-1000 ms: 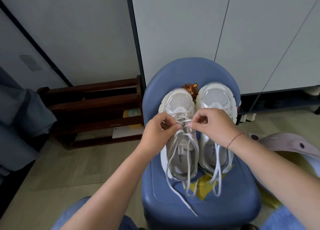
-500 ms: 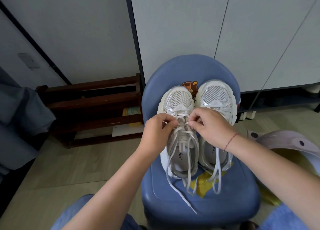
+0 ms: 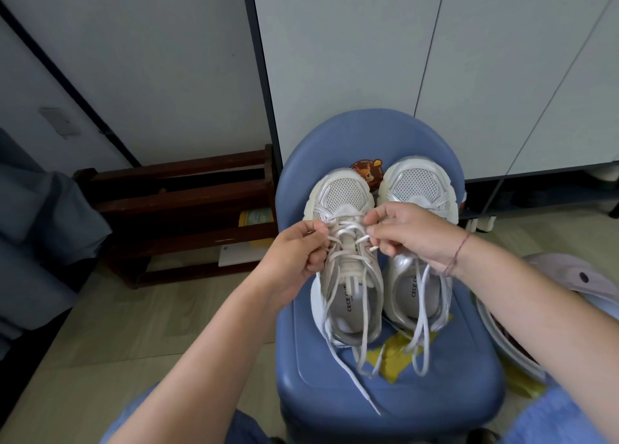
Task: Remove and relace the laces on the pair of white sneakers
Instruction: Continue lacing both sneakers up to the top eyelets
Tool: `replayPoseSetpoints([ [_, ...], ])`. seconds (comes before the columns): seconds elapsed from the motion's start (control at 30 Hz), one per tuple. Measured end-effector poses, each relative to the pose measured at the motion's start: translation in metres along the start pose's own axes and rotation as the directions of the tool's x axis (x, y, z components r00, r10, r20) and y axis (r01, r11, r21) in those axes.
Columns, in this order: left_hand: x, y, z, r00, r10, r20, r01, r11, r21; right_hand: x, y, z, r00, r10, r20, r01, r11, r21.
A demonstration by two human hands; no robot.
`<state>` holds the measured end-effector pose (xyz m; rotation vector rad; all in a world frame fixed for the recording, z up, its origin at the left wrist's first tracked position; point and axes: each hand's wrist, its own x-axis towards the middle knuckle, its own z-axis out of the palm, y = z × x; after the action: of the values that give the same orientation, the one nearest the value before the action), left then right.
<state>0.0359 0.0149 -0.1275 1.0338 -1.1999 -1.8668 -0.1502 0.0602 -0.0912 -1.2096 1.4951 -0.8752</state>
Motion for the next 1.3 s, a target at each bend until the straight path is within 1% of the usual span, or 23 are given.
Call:
replayPoseSetpoints([
  [0.07, 0.002, 0.000, -0.005, 1.000, -0.022, 0.008, 0.022, 1.000, -0.004, 0.000, 0.002, -0.001, 1.000, -0.020, -0.010, 0.018, 0.990, -0.139],
  [0.17, 0.001, 0.002, -0.009, 1.000, -0.030, -0.001, 0.030, 1.000, 0.010, 0.002, 0.003, 0.003, 0.993, -0.109, -0.038, 0.088, 0.928, -0.361],
  [0.2, 0.000, 0.003, -0.010, 1.000, -0.024, -0.010, 0.024, 0.999, 0.049, 0.001, 0.003, 0.004, 0.990, -0.133, -0.037, 0.108, 0.910, -0.399],
  [0.27, -0.001, 0.004, -0.009, 0.999, 0.022, -0.042, -0.012, 0.973, 0.231, 0.000, 0.002, 0.004, 0.987, -0.157, -0.041, 0.124, 0.891, -0.437],
  [0.33, -0.002, 0.007, -0.009, 0.994, 0.094, -0.051, -0.063, 0.901, 0.428, -0.003, 0.003, 0.002, 0.988, -0.147, -0.052, 0.112, 0.903, -0.415],
  [0.43, -0.005, 0.011, -0.013, 0.987, 0.158, -0.020, -0.113, 0.783, 0.612, -0.006, 0.002, -0.006, 0.994, -0.098, -0.050, 0.082, 0.961, -0.265],
  [0.57, -0.003, 0.009, -0.016, 0.983, 0.184, -0.010, -0.117, 0.667, 0.736, -0.004, 0.003, -0.009, 0.996, -0.080, -0.050, 0.072, 0.987, -0.144],
  [0.63, -0.001, 0.005, -0.014, 0.982, 0.185, -0.021, -0.105, 0.643, 0.759, -0.003, 0.003, -0.007, 0.996, -0.080, -0.040, 0.078, 0.996, -0.050],
  [0.67, 0.000, 0.003, -0.014, 0.983, 0.180, -0.026, -0.100, 0.654, 0.750, -0.004, 0.003, -0.007, 0.997, -0.076, -0.028, 0.076, 0.997, 0.024],
  [0.7, 0.000, 0.001, -0.012, 0.985, 0.167, -0.033, -0.095, 0.699, 0.709, -0.004, 0.003, -0.007, 0.998, -0.067, -0.011, 0.068, 0.992, 0.107],
  [0.77, -0.002, -0.003, -0.009, 0.991, 0.119, -0.064, -0.069, 0.854, 0.516, -0.006, 0.001, -0.008, 0.999, -0.046, 0.024, 0.039, 0.970, 0.238],
  [0.8, -0.002, -0.005, -0.008, 0.992, 0.087, -0.087, -0.045, 0.913, 0.405, -0.006, 0.001, -0.009, 0.999, -0.042, 0.035, 0.031, 0.965, 0.260],
  [0.83, -0.002, -0.007, -0.007, 0.992, 0.057, -0.108, -0.021, 0.952, 0.305, -0.007, 0.001, -0.009, 0.998, -0.042, 0.038, 0.031, 0.969, 0.243],
  [0.87, -0.002, -0.008, -0.007, 0.992, 0.026, -0.124, 0.000, 0.978, 0.208, -0.008, 0.000, -0.010, 0.998, -0.045, 0.034, 0.038, 0.981, 0.192],
  [0.93, -0.002, -0.010, -0.007, 0.988, -0.048, -0.145, 0.043, 0.998, -0.037, -0.009, 0.000, -0.011, 0.998, -0.057, 0.023, 0.056, 0.998, 0.029],
  [1.0, -0.003, -0.010, -0.006, 0.982, -0.122, -0.143, 0.077, 0.955, -0.287, -0.010, 0.001, -0.011, 0.997, -0.069, 0.023, 0.072, 0.988, -0.139],
  [1.03, -0.003, -0.011, -0.006, 0.980, -0.145, -0.136, 0.085, 0.925, -0.370, -0.010, 0.002, -0.012, 0.997, -0.078, 0.019, 0.080, 0.976, -0.203],
  [1.07, -0.004, -0.012, -0.006, 0.980, -0.156, -0.127, 0.090, 0.905, -0.416, -0.010, 0.003, -0.013, 0.996, -0.086, 0.008, 0.085, 0.965, -0.249],
  [1.13, -0.005, -0.013, -0.003, 0.982, -0.152, -0.115, 0.089, 0.901, -0.425, -0.009, 0.004, -0.014, 0.994, -0.102, -0.026, 0.089, 0.948, -0.307],
  [1.17, -0.005, -0.013, -0.003, 0.984, -0.127, -0.128, 0.069, 0.921, -0.384, -0.009, 0.005, -0.014, 0.993, -0.113, -0.044, 0.092, 0.938, -0.333],
  [1.23, -0.005, -0.011, -0.004, 0.986, -0.020, -0.167, -0.017, 0.977, -0.213, -0.010, 0.006, -0.013, 0.988, -0.140, -0.063, 0.105, 0.917, -0.384],
  [1.3, -0.008, -0.009, -0.007, 0.987, 0.101, -0.123, -0.102, 0.995, -0.009, -0.013, 0.007, -0.013, 0.985, -0.164, -0.050, 0.129, 0.904, -0.408],
])
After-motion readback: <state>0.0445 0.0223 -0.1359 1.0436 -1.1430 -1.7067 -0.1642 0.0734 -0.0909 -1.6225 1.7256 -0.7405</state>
